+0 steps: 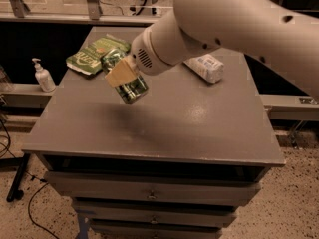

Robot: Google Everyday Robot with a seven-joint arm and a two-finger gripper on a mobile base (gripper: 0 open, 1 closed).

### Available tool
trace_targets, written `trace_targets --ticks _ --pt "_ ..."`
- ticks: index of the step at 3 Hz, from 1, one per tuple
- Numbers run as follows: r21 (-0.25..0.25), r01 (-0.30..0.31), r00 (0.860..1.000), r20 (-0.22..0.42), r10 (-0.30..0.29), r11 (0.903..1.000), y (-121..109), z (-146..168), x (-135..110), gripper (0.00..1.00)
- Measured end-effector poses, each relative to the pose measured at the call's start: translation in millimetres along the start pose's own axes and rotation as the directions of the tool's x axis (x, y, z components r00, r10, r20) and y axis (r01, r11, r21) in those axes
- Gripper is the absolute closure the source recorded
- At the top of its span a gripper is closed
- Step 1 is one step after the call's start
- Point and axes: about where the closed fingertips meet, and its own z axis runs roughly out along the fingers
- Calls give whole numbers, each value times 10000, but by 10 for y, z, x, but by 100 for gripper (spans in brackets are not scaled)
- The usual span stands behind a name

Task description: Place green can upright

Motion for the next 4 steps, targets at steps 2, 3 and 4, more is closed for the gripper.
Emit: trace_targets --ticks 2,3,4 --pt "73 -97 9621 2726 73 9999 55 -424 -192 100" --pt "76 -99 9626 2709 74 9999 52 -439 -180 100" --pt "326 20 9429 3330 -127 9995 60 -445 -239 100"
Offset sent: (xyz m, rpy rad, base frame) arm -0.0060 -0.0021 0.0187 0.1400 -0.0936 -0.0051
